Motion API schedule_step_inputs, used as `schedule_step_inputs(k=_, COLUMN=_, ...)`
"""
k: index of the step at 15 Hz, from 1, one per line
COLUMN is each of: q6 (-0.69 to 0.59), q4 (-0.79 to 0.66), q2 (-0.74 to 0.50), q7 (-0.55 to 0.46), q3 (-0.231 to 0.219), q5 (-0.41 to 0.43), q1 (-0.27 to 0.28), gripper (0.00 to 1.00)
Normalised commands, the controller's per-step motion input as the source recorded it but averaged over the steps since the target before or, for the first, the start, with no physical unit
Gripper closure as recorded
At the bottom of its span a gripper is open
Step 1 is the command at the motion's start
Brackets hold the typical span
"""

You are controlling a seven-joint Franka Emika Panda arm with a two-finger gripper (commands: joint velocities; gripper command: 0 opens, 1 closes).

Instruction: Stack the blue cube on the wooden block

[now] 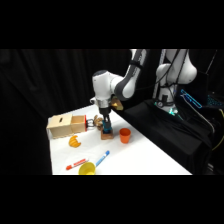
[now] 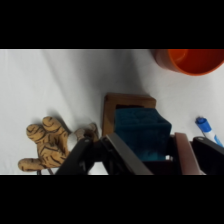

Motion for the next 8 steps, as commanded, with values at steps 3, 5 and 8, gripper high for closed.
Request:
schedule_step_inputs(k=3, q6=0.24, q4=0.09, q2=0.15, q7=-0.16, q3=0.006, q5=0.175, q1=-0.002, gripper=0.79)
schedule_step_inputs(k=5, q6=0.2, q4=0.09, q2=0.12, q7=-0.15, q3=0.016, q5=0.179, q1=0.005, gripper=0.79)
schedule_step_inputs(k=8, q6=0.17, q4=0.08, q2=0.1, q7=-0.14, q3=0.01, q5=0.162, q1=0.017, gripper=0.79)
